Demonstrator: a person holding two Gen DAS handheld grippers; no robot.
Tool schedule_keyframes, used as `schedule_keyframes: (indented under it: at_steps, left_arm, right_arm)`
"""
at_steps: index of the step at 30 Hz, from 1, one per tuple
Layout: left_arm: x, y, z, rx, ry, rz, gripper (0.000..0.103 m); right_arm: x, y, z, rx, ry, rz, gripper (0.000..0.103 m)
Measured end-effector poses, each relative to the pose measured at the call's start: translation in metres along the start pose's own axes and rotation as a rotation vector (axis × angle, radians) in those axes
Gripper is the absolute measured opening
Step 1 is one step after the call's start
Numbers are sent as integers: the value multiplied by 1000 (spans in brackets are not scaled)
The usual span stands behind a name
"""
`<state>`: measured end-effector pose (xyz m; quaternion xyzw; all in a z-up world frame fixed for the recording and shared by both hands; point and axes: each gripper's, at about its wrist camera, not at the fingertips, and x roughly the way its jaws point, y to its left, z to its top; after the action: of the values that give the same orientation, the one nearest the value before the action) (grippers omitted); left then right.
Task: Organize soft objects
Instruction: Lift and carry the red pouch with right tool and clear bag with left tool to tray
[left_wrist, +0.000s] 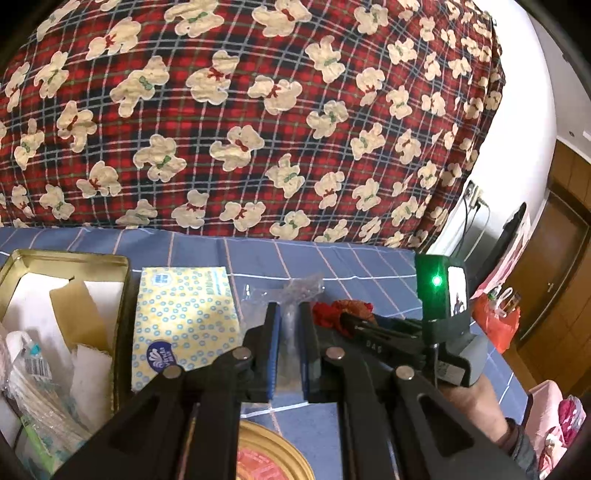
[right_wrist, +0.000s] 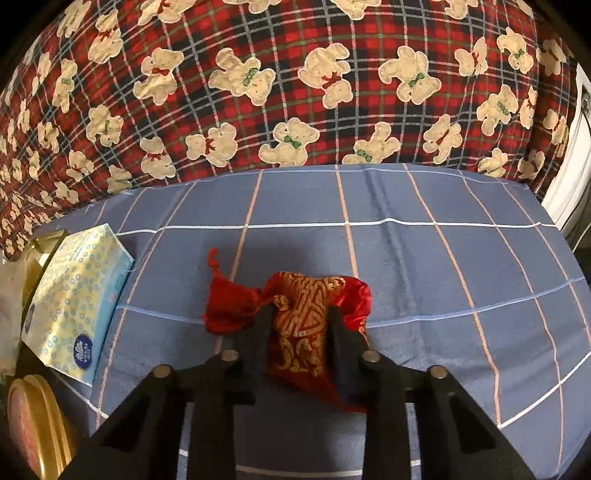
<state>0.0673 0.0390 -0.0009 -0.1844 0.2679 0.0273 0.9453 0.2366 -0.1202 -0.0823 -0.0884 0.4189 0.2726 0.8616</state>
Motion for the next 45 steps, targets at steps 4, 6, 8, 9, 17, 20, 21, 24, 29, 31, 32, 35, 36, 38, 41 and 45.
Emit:
schedule_keyframes:
  at_steps: [4,6,8,9,17,20,21,24,29,31,32,35,36,38,41,45]
  left_arm:
    - [-3,4,2,-19,-11,-16,6]
    - [-5,12,4,-42,-16,-16,6]
    - [-6,20,5,-72,-19,-17,6]
    - [-7,24,6,-84,-20,-14,6]
    - [-13,25,8,-81,-35,3,6]
    - [-16,23,9,-57,-50,34,6]
    - [-17,23,10,-50,-55,51,6]
    - [-18,28,12,-44,-65,90,6]
    - [-19,38,13,-60,-67,141,7]
    - [-20,40,13,-58,-71,166,6]
    - [-21,41,13,-59,-76,172,6]
    - [-25,40,13,-47,-92,202,6]
    - [-26,40,13,-45,-98,207,6]
    - [-27,41,13,-46,-104,211,6]
    - [-30,42,14,-43,-116,224,6]
    - [-34,43,15,-40,-139,250,6]
  right_arm:
    - [-1,-3,-2,24,-18,21,20]
    - [-3,-4,-3,42,-30,34,18]
    - [-4,-5,-2,56,-37,53,18]
    - [-6,-4,-3,65,-45,63,17]
    - [-23,1,1,96,-141,120,17]
    - [-28,2,1,118,-171,154,17]
    - [-31,3,1,122,-186,162,17]
    - [-39,8,2,119,-235,182,17]
    - [-50,15,2,136,-294,235,17]
    - [-55,20,1,131,-315,243,17]
    - [-57,22,1,130,-324,258,17]
    - [-65,28,1,131,-356,286,17]
    - [-66,30,1,126,-364,290,17]
    - [-73,36,1,111,-393,298,17]
    - [-79,43,1,100,-415,309,17]
    - [-80,49,4,98,-422,327,17]
